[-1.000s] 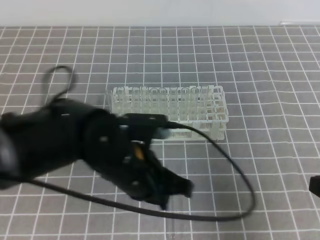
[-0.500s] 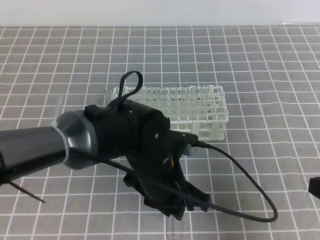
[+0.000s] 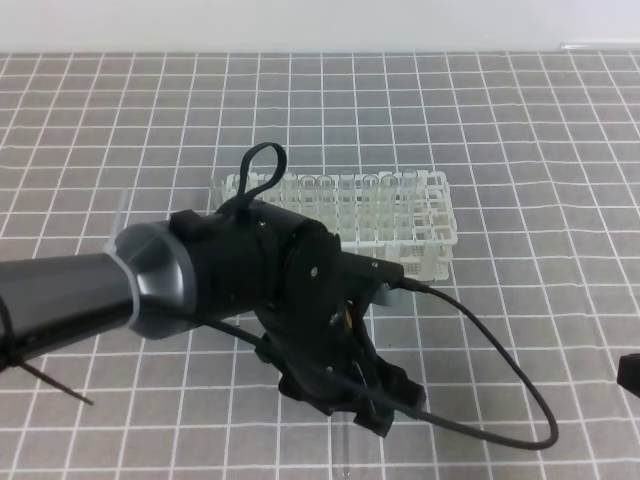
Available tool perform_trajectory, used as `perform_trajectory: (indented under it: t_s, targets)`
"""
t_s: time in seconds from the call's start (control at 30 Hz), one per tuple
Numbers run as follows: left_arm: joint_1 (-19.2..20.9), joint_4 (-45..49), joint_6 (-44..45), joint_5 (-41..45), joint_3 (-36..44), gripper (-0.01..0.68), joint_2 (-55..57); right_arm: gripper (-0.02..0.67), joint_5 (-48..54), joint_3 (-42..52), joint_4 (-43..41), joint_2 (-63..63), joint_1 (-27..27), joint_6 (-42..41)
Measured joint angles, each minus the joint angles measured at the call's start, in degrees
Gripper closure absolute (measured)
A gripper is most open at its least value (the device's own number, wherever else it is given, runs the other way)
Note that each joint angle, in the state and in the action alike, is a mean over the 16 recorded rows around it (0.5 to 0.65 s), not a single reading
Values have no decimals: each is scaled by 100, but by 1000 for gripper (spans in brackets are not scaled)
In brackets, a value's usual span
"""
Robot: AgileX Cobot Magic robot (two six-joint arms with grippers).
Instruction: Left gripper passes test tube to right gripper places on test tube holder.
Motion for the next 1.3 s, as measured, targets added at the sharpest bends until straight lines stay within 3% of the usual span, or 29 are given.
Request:
perform_trajectory:
  t_s: [0.57, 1.07, 1.3]
  targets:
    - [-323, 671, -708, 198, -50, 325, 252, 662, -49, 0, 0, 0, 0, 0]
    - [-329, 1015, -752, -43, -74, 335, 675, 662, -56, 0, 26, 0, 0, 0]
    - [-334, 1114, -680, 44, -92, 396, 775, 662, -56, 0, 64, 0, 0, 0]
